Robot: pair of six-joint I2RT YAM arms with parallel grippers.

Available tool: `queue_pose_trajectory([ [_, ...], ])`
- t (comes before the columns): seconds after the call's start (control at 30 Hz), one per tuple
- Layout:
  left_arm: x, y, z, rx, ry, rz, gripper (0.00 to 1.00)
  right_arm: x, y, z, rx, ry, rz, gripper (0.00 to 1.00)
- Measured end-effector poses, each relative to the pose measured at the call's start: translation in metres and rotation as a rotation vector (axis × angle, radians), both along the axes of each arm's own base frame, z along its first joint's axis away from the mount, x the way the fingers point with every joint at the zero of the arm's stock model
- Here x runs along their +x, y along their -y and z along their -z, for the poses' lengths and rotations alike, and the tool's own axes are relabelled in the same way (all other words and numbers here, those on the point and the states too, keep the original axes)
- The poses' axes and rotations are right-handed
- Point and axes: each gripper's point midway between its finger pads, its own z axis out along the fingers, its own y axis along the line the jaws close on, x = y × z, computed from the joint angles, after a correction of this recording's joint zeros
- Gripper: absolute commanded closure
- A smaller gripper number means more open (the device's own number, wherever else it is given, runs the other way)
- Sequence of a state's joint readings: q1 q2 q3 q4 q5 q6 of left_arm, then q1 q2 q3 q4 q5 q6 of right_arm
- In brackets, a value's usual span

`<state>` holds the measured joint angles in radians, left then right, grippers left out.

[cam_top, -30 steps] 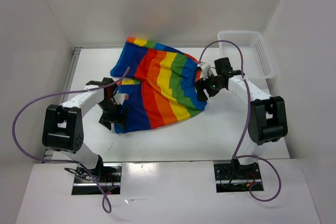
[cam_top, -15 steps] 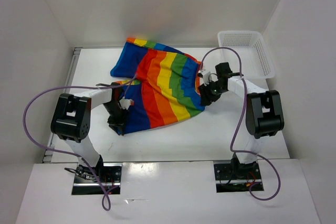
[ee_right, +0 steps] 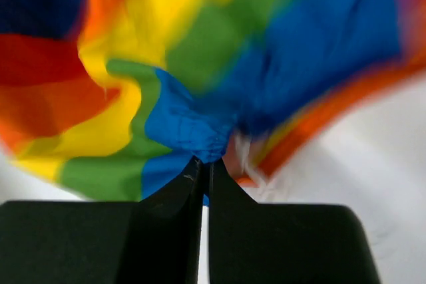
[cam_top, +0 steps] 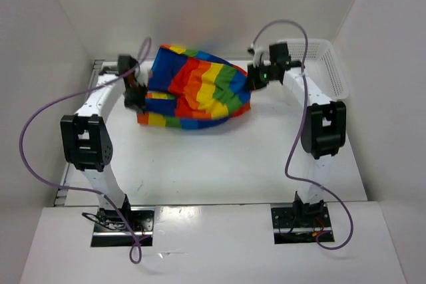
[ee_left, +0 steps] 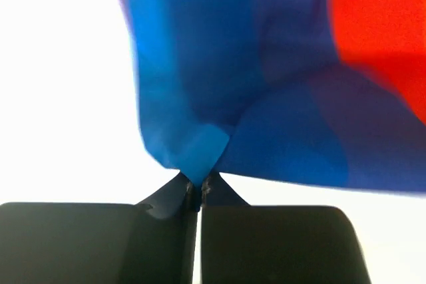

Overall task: Fold and stack the shorts
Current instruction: Fold the shorts

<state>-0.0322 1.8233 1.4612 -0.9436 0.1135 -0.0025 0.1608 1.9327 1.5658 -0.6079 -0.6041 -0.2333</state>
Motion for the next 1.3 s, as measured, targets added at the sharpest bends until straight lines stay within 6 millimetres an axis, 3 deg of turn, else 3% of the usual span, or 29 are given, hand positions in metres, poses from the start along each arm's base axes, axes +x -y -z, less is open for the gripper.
queue_pose_trajectory([
  [0.07, 0.067, -0.019, -0.062, 0.032, 0.246, -0.048, 1.00, 0.059, -0.012, -0.063, 0.070, 0.166, 0.036, 1.00],
  [0.13, 0.108, -0.038, -0.130, 0.071, 0.460, -0.094, 1.00, 0.088, -0.017, -0.123, 0.120, 0.322, 0.049, 1.00],
  [0.2, 0.117, -0.053, -0.178, 0.115, 0.602, -0.137, 1.00, 0.086, -0.016, -0.164, 0.148, 0.416, 0.045, 1.00],
  [0.27, 0.095, -0.059, -0.190, 0.142, 0.623, -0.155, 1.00, 0.066, -0.013, -0.172, 0.146, 0.428, 0.030, 1.00],
  [0.37, 0.045, -0.059, -0.165, 0.165, 0.536, -0.157, 1.00, 0.019, -0.008, -0.145, 0.100, 0.357, -0.007, 1.00],
  [0.5, -0.024, -0.059, -0.106, 0.186, 0.312, -0.144, 1.00, -0.052, -0.017, -0.076, -0.022, 0.213, -0.138, 1.00],
  [0.57, -0.054, -0.059, -0.090, 0.195, 0.216, -0.137, 1.00, -0.094, -0.023, -0.044, -0.073, 0.128, -0.230, 1.00],
  [0.67, -0.086, -0.058, -0.091, 0.198, 0.161, -0.133, 1.00, -0.149, -0.025, -0.020, -0.124, 0.029, -0.357, 1.00],
  [0.77, -0.106, -0.056, -0.109, 0.189, 0.166, -0.131, 1.00, -0.183, -0.018, -0.020, -0.154, -0.012, -0.450, 1.00],
  [0.83, -0.105, -0.051, -0.127, 0.166, 0.200, -0.126, 1.00, -0.199, -0.016, -0.024, -0.155, -0.034, -0.498, 1.00],
  [0.97, -0.050, -0.039, -0.172, 0.128, 0.357, -0.098, 1.00, -0.209, -0.018, -0.035, -0.146, -0.065, -0.550, 1.00],
  [1.03, -0.010, -0.033, -0.184, 0.122, 0.429, -0.082, 1.00, -0.203, -0.019, -0.040, -0.142, -0.059, -0.543, 1.00],
  [1.1, 0.037, -0.028, -0.183, 0.124, 0.476, -0.072, 1.00, -0.191, -0.018, -0.044, -0.117, -0.061, -0.508, 1.00],
  [1.2, 0.113, -0.017, -0.171, 0.123, 0.512, -0.056, 1.00, -0.151, -0.004, -0.054, -0.030, -0.079, -0.364, 1.00],
  [1.3, 0.179, 0.001, -0.156, 0.114, 0.554, -0.034, 1.00, -0.096, 0.028, -0.055, 0.080, -0.097, -0.144, 1.00],
])
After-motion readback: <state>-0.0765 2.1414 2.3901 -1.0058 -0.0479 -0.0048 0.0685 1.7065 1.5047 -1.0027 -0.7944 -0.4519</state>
